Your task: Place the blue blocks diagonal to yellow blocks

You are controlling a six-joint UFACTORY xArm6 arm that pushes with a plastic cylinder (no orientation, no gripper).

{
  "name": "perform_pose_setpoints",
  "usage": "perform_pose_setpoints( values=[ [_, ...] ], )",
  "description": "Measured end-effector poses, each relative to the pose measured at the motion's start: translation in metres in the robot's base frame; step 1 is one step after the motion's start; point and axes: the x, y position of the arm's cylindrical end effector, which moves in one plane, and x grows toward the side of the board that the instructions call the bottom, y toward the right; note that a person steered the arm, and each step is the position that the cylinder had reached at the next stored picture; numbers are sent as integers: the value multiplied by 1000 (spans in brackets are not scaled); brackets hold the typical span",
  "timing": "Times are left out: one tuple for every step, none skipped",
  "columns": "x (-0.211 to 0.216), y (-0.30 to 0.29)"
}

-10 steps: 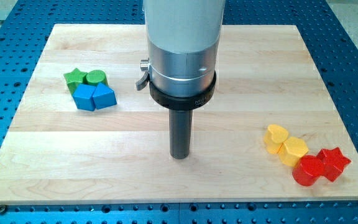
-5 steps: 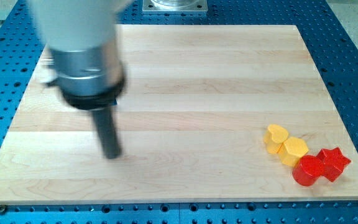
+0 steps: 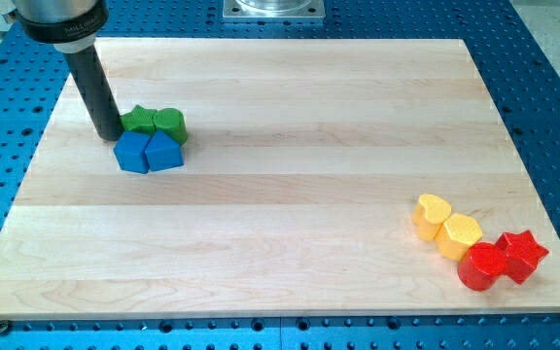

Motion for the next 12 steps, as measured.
perform_pose_setpoints(
  values=[
    [27, 0],
    [36, 35],
    [40, 86],
    [53, 108],
    [52, 151],
    [85, 181],
    [140, 187],
    [176, 187],
    [160, 185],
    [121, 206],
    [119, 207],
    [99, 206]
  ],
)
